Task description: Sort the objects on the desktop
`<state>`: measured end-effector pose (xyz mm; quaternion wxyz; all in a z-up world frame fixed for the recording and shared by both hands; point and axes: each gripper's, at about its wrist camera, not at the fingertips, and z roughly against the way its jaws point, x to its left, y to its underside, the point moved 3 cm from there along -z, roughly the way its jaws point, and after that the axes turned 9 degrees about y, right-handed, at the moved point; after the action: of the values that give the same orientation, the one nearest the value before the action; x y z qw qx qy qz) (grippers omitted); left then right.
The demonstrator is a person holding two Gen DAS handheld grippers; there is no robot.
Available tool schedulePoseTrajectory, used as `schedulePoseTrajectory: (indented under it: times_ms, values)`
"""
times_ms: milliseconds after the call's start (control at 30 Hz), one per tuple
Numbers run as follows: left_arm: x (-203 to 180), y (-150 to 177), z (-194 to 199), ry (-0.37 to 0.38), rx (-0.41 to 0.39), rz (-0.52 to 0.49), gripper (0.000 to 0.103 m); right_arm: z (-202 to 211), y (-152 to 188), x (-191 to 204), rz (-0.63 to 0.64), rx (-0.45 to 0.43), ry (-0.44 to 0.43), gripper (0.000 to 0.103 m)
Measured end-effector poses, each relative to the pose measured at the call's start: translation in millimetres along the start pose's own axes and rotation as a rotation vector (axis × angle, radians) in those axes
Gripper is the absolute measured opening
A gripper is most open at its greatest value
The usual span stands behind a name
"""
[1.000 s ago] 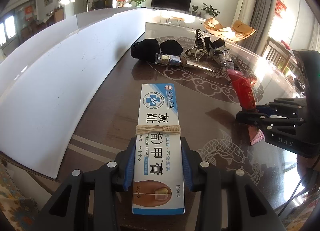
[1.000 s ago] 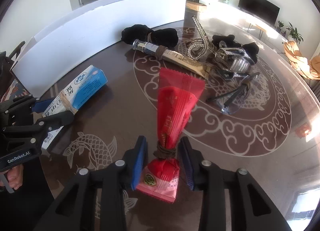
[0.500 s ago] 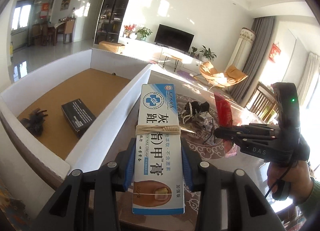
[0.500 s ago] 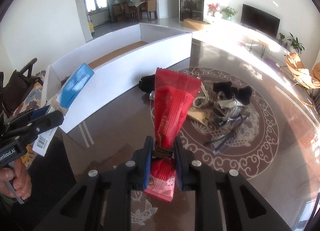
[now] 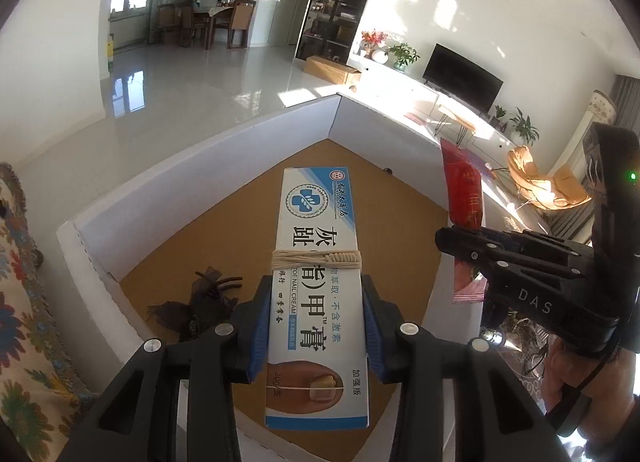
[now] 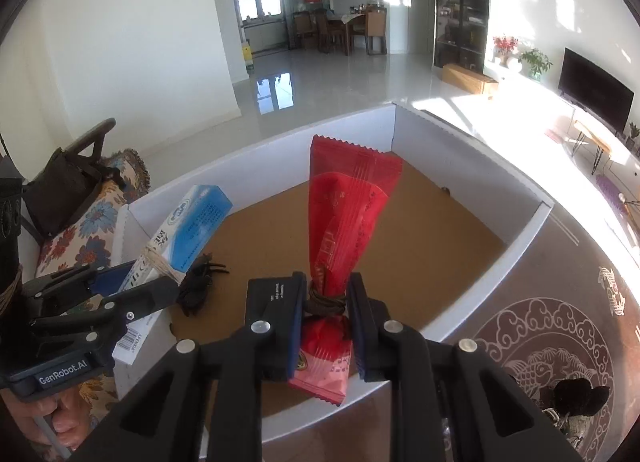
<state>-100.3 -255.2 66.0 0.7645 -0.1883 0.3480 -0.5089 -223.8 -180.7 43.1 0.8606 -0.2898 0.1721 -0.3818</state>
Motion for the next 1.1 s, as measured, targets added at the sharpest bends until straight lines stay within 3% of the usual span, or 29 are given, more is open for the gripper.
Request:
schedulePoseTrajectory:
  times_ms: [200, 233, 267, 300, 333, 367, 400, 467, 633, 867, 967, 1100]
  values:
    - [19, 7, -46, -0.063, 0.137, 0.060, 0.042, -57, -4, 11, 0.011, 0.111, 0.034, 0.023]
    - [16, 8, -51, -0.086, 0.150, 0.038, 0.042, -61, -4, 11, 0.009, 0.124, 0.032, 0.026]
    - [12, 9, -55, -0.108, 0.168, 0.020, 0.045, -64, -4, 12, 0.009, 0.137, 0.035, 0.037]
    - [9, 9, -58, -0.119, 0.184, 0.009, 0.051, -66, -4, 13, 0.011, 0.139, 0.041, 0.048]
    - [6, 9, -59, -0.126, 0.190, 0.002, 0.057, -64, -4, 13, 0.015, 0.126, 0.046, 0.067]
    - [4, 6, -57, -0.126, 0.181, -0.007, 0.068, -61, -5, 14, 0.022, 0.106, 0.055, 0.077]
    - [5, 5, -55, -0.135, 0.169, -0.011, 0.087, -57, -5, 14, 0.031, 0.088, 0.066, 0.079]
    - [8, 3, -49, -0.162, 0.134, 0.001, 0.101, -51, -5, 13, 0.039, 0.077, 0.076, 0.082]
    - [18, 2, -45, -0.130, 0.126, 0.047, 0.101, -24, -2, -2, -0.010, 0.023, 0.076, 0.082]
    - [-9, 12, -20, -0.122, 0.042, -0.026, 0.101, 38, 27, -41, -0.106, -0.086, 0.070, 0.090]
    - [-34, 16, 1, -0.107, -0.027, -0.084, 0.101, 69, 65, -62, -0.143, -0.123, 0.116, 0.093]
    - [-78, 29, 34, -0.012, -0.110, -0.158, 0.101, 107, 145, -93, -0.185, -0.152, 0.230, 0.096]
